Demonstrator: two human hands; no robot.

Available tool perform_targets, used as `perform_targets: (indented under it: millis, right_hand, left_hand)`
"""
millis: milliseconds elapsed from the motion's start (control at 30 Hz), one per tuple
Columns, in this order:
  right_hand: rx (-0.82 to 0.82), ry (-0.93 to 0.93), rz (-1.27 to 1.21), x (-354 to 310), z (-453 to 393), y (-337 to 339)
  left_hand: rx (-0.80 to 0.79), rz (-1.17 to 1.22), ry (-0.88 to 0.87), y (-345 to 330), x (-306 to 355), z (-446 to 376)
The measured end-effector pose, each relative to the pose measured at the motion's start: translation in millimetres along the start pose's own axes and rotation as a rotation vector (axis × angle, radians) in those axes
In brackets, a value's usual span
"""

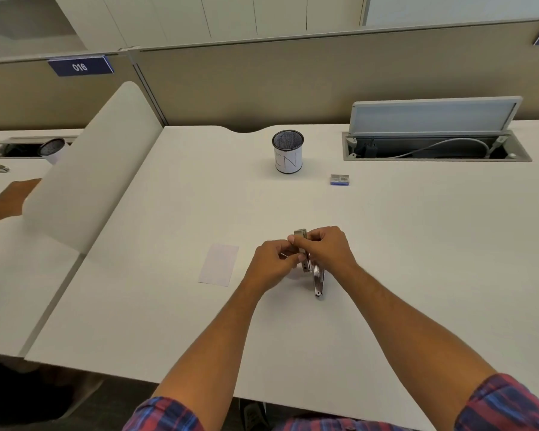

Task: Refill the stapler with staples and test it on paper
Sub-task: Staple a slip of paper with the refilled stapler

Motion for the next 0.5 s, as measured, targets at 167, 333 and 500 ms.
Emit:
perform_targets:
  millis: [167,333,500]
  right_hand:
    - [0.02,-0.03,0.045,-7.1,4.8,-2.7]
    - [0.019,-0.039,0.045,-8.8,9.5,-2.5]
    - [0.015,-0.04,0.035,-4.0,9.6,-2.1]
  left_hand:
    - [0.407,-0.203,-0.003,32.4,-25.6,-16.5]
    - [0.513,-0.84,0.319,75.7,-64.0,-17.6]
    - [0.493,-0.795,0.363,80.7,-69.7,-19.2]
Point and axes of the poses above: each hand's wrist, its own z-axis away from the middle knuckle, its own y-axis out of the back of the hand, x = y × z, the point moved 1 cm from there along -z, towards the middle knuckle, and after that the axes turned 12 degrees about x, right-handed, at the moved point
